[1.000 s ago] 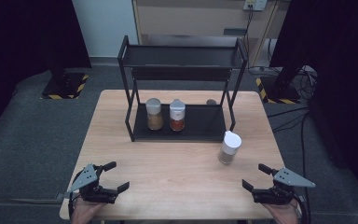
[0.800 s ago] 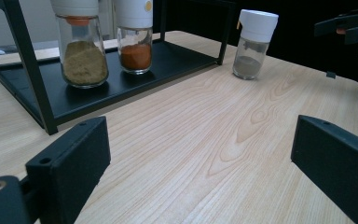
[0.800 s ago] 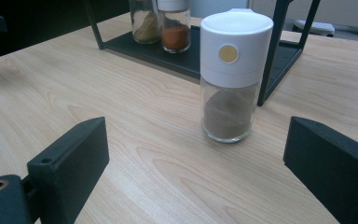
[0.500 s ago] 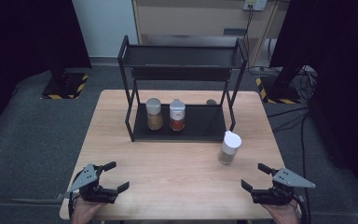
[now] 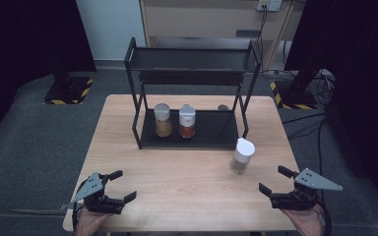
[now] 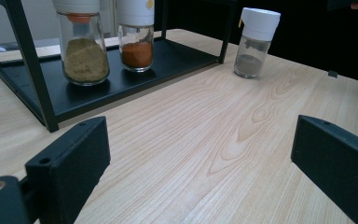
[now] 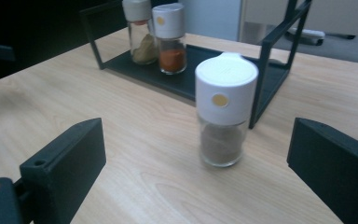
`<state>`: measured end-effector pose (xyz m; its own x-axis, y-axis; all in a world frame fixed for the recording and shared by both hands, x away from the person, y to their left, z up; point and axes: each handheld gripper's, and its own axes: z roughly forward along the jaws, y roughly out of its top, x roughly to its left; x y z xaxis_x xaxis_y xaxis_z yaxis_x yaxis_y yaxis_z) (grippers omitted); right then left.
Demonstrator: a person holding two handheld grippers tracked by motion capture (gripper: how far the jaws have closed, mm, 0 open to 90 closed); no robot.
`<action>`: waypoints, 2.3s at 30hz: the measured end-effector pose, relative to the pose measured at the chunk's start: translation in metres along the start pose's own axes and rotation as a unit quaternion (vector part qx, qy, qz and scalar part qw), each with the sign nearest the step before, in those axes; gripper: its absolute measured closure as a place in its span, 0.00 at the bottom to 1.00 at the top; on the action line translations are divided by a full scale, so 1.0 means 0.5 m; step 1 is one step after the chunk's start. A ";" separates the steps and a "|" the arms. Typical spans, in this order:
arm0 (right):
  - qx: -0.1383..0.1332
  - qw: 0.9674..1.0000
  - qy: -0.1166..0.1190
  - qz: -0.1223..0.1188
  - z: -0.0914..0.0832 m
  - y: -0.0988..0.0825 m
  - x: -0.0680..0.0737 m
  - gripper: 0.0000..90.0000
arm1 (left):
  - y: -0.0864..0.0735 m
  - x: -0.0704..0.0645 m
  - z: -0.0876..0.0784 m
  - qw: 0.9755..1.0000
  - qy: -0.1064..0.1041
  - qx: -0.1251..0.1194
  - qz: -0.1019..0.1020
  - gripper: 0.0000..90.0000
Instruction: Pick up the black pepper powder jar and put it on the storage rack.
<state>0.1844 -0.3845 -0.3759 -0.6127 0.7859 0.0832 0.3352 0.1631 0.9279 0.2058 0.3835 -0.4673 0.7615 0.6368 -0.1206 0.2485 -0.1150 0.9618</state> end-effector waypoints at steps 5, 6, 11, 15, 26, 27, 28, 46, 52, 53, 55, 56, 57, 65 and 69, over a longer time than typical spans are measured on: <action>0.005 1.000 -0.002 0.001 0.004 0.022 -0.005 0.05 | 0.001 0.000 0.000 1.000 0.000 0.001 0.000 0.04; 0.006 1.000 -0.002 0.001 0.005 0.026 -0.006 0.05 | 0.001 0.000 0.000 1.000 0.000 0.001 0.000 0.04; 0.008 1.000 -0.007 0.000 0.016 0.041 -0.005 0.05 | 0.000 0.000 0.000 1.000 -0.001 0.000 0.000 0.04; 0.017 1.000 -0.008 0.001 0.029 0.052 -0.004 0.05 | 0.000 0.001 0.000 1.000 -0.001 0.000 0.000 0.04; 0.029 0.999 -0.007 0.013 0.076 0.080 -0.011 0.05 | 0.000 0.001 0.000 1.000 -0.002 0.000 0.000 0.04; 0.029 0.999 -0.006 0.013 0.079 0.080 -0.011 0.05 | 0.000 0.001 0.000 1.000 -0.002 0.000 0.000 0.04; 0.030 0.999 -0.008 0.013 0.083 0.082 -0.011 0.05 | 0.000 0.001 0.000 1.000 -0.002 0.001 0.000 0.04; 0.059 0.998 -0.017 0.020 0.164 0.102 -0.025 0.05 | 0.000 0.001 0.000 1.000 -0.002 0.000 -0.001 0.04; 0.074 0.997 -0.026 0.019 0.195 0.107 -0.030 0.06 | 0.000 0.001 0.000 1.000 -0.002 0.000 -0.001 0.04; 0.076 0.997 -0.027 0.020 0.201 0.107 -0.031 0.06 | 0.000 0.001 0.000 1.000 -0.002 0.000 -0.001 0.04; 0.079 0.996 -0.029 0.020 0.211 0.107 -0.031 0.06 | 0.000 0.001 -0.001 1.000 -0.002 -0.001 -0.001 0.04; 0.082 0.996 -0.029 0.020 0.217 0.108 -0.031 0.06 | -0.001 0.001 -0.001 1.000 -0.002 -0.001 -0.002 0.04; 0.084 0.996 -0.031 0.018 0.221 0.108 -0.029 0.06 | -0.001 0.002 0.000 1.000 -0.002 0.000 -0.002 0.04; 0.102 0.994 -0.034 0.014 0.260 0.112 -0.029 0.09 | -0.001 0.002 -0.001 1.000 -0.002 -0.001 -0.002 0.04; 0.112 0.993 -0.045 0.008 0.277 0.111 -0.027 0.10 | -0.001 0.002 -0.001 1.000 -0.002 -0.001 -0.002 0.04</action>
<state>0.3105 -0.3032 -0.3760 -0.5428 0.8380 0.0562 0.5019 0.2701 0.8217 0.2062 0.3845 -0.4677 0.7633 0.6338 -0.1253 0.2499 -0.1108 0.9619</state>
